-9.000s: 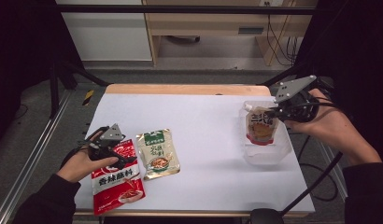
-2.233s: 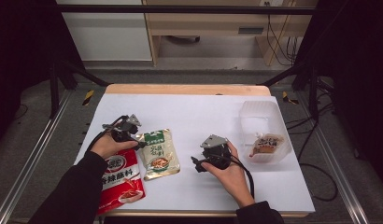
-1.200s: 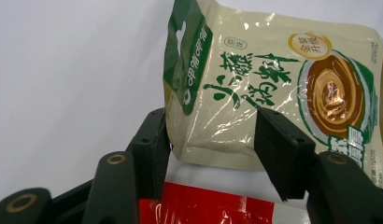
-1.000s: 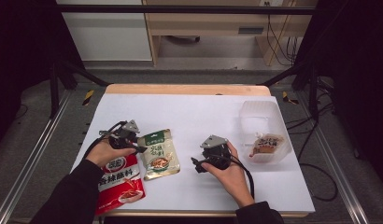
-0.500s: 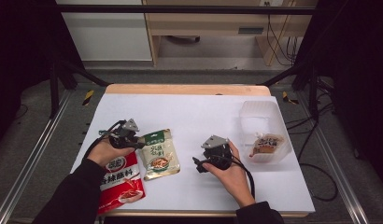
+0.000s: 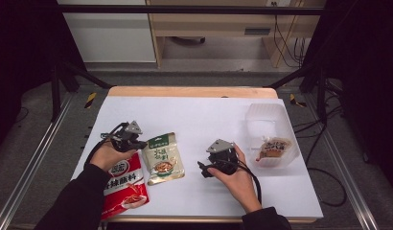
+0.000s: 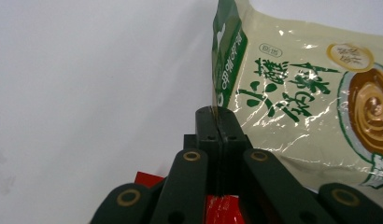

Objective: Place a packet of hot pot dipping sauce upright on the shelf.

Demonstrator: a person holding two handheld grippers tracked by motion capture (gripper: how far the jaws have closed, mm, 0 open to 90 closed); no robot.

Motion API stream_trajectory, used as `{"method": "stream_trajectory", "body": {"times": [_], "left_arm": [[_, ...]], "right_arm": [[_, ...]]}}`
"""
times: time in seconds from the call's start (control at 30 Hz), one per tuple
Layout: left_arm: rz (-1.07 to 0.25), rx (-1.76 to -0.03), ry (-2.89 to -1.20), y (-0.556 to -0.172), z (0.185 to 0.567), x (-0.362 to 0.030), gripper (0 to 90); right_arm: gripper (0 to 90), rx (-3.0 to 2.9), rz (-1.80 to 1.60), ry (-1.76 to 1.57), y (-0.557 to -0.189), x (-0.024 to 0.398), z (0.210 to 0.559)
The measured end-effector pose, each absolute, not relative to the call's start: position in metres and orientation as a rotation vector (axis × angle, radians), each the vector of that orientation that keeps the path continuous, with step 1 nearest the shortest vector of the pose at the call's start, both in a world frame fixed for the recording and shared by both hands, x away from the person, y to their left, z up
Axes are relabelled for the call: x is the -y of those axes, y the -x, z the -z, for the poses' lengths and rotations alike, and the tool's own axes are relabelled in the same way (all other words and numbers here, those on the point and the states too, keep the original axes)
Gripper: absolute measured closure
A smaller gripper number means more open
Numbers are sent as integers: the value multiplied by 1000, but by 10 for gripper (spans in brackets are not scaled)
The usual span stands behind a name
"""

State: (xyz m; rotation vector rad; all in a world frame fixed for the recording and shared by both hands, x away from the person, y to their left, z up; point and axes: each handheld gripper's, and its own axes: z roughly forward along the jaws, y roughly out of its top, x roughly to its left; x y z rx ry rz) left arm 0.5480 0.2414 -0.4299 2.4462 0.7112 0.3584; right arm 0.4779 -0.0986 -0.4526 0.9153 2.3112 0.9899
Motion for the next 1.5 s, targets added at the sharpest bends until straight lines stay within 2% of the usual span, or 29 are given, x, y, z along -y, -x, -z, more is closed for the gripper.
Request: {"method": "stream_trajectory", "body": {"times": [0.67, 1.1, 1.2, 1.43, 1.5], "left_arm": [[-402, -596, -2418, -530, 386, -239, 900], [-422, -507, -2410, -518, 358, -228, 900], [-424, -491, -2420, -517, 355, -225, 900], [-426, -464, -2405, -515, 346, -218, 900], [-433, -444, -2412, -512, 342, -215, 900]], "right_arm": [[105, -2297, -1008, -904, -477, 98, 451], [81, -2341, -958, -694, -475, 81, 395], [161, -2385, -894, -593, -476, 74, 378], [211, -2444, -836, -519, -477, 68, 359], [253, -2469, -820, -496, -478, 66, 352]]}}
